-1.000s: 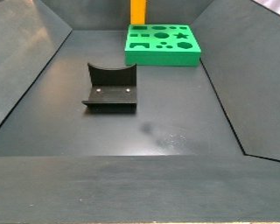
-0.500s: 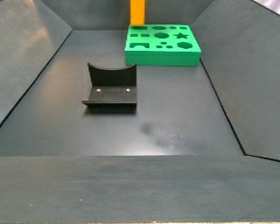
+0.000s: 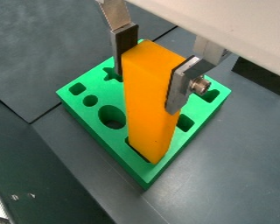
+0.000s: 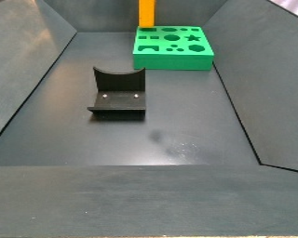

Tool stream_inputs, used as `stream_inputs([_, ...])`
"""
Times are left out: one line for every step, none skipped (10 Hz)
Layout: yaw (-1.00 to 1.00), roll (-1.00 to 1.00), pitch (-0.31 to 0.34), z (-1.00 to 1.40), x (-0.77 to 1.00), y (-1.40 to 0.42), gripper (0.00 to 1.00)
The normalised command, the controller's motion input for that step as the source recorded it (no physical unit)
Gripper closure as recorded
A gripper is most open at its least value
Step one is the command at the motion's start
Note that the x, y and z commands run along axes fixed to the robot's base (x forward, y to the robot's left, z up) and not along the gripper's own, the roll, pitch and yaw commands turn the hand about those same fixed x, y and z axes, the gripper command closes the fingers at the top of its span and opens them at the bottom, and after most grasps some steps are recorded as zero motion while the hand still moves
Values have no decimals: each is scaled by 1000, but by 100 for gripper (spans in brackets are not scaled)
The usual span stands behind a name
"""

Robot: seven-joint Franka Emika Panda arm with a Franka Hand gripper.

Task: Pick up the rectangle object. Move up. Move to above the board. Insert the rectangle object.
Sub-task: Insert the rectangle object.

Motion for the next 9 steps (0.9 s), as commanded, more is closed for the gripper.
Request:
stream_inputs([-123, 43, 0, -114, 0, 0, 100])
stream_inputs([-131, 34, 0, -66, 0, 0, 100])
stream_inputs([-54, 0, 0, 0, 6, 0, 100])
stream_inputs([-63, 0, 0, 0, 0, 0, 100])
stream_inputs([-89, 0, 0, -66, 0, 0, 100])
stream_inputs([-80, 0, 0, -111, 0, 0, 100])
stream_inputs([-71, 0, 0, -149, 0, 0, 100])
stream_inputs([-63, 0, 0, -177, 0, 0, 100])
stream_inputs([-46, 0, 0, -183, -20, 0, 100])
